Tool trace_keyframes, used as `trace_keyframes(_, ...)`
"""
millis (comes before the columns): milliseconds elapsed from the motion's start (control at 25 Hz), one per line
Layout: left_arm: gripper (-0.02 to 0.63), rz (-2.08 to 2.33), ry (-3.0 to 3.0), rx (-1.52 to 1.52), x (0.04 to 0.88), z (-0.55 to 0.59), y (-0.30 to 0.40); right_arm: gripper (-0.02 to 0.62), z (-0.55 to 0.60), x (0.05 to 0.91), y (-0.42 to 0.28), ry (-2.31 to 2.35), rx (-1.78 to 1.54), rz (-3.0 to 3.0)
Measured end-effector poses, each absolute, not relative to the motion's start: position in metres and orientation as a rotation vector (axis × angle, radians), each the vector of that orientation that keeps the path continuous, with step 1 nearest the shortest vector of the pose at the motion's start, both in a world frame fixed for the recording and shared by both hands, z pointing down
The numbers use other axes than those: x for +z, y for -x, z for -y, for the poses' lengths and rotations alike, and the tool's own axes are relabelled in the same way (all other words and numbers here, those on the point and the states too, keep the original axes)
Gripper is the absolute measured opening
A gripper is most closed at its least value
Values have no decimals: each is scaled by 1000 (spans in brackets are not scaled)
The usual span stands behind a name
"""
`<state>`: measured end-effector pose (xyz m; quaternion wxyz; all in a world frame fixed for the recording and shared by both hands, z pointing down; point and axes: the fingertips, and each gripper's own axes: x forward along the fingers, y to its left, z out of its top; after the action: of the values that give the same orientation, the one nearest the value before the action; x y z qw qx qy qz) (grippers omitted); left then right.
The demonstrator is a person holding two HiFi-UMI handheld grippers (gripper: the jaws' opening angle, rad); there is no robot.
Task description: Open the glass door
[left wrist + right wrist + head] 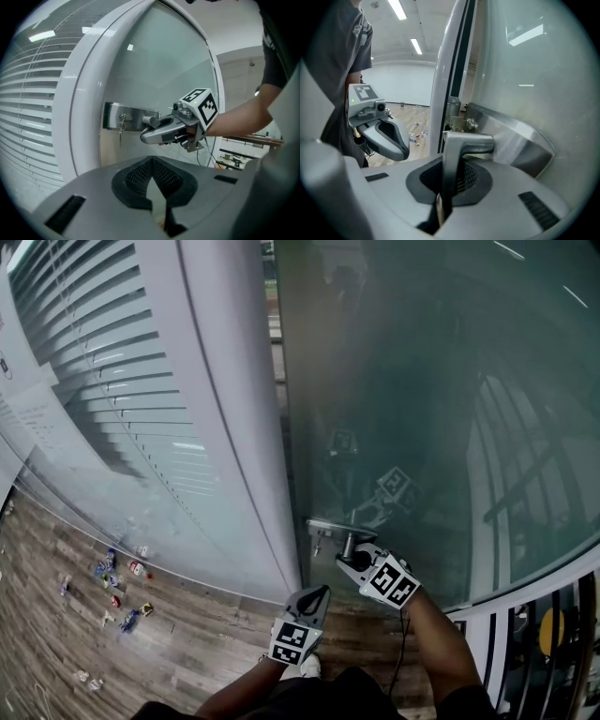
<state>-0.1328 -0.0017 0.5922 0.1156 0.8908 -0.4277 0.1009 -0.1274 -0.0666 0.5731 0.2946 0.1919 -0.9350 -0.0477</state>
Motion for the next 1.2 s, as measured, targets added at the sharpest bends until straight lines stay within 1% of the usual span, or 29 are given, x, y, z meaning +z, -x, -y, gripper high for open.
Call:
trace_keyframes(320, -3, 1270, -2628, 295, 588, 25, 117, 17, 116, 575, 116, -561, -108, 2482)
trace_keyframes(520, -3, 1307, -2553, 253, 581, 66, 110, 17, 165, 572, 105, -596, -97, 2462)
trace_keyframes(840, -3, 1375, -2560, 298, 595, 117, 87, 17, 230, 584, 94, -698, -40, 2414)
trace_keyframes(1040, -3, 1411, -2499, 332, 581, 176, 41, 15, 304, 578, 43, -777, 13, 2402)
trace_keyframes(1200, -3, 1455, -2467, 332, 574, 220, 30, 15, 360, 576, 19, -863, 46, 2375)
